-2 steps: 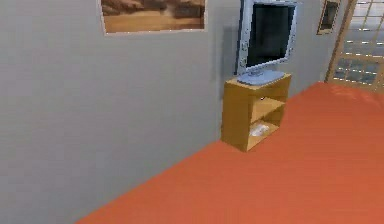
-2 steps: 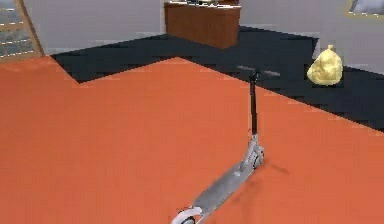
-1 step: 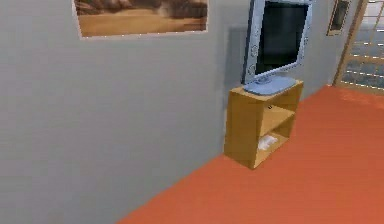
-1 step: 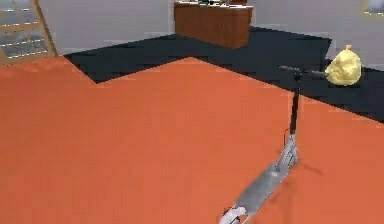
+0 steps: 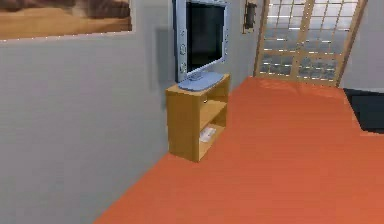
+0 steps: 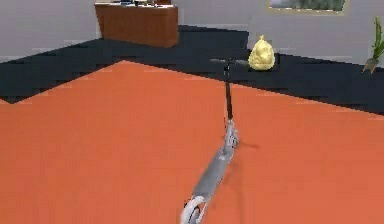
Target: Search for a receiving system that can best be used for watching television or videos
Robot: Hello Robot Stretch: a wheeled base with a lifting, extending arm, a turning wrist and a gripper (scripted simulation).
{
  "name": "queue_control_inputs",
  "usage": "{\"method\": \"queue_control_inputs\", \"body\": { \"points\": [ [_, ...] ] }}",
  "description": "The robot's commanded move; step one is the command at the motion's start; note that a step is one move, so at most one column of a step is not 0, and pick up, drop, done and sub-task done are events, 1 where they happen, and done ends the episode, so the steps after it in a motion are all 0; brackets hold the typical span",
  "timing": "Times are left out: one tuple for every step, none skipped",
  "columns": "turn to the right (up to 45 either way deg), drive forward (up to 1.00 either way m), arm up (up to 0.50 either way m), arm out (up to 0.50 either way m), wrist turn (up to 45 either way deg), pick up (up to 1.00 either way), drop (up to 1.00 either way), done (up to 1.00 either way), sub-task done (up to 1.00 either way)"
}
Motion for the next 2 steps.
{"method": "queue_control_inputs", "body": {
  "points": [
    [0.0,0.90,0.00,0.00,0.0,0.00,0.00,0.00,0.00],
    [0.0,0.00,0.00,0.00,0.0,0.00,0.00,1.00,0.00]
  ]
}}
